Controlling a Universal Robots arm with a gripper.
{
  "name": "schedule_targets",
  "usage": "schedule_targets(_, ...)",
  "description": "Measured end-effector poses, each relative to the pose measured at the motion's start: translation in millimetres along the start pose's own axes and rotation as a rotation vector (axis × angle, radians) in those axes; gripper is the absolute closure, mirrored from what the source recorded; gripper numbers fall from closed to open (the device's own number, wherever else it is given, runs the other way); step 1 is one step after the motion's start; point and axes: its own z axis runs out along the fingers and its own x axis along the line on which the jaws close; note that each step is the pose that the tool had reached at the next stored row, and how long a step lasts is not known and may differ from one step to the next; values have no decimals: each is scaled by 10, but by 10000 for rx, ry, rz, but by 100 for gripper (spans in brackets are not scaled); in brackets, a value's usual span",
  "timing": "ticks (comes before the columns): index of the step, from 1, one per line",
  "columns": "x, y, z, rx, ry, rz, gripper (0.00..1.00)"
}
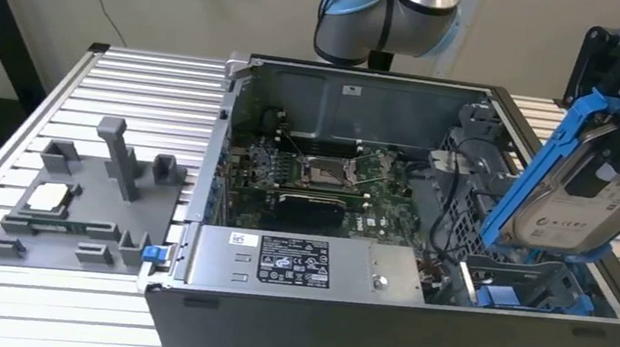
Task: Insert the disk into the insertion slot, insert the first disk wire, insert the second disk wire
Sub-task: 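Insert the disk into the insertion slot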
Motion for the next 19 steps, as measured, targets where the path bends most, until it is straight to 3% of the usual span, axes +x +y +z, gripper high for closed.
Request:
schedule_targets(5,-1,-16,47,0,2,3,100)
schedule_targets(19,-2,-23,89,0,-1,2,100)
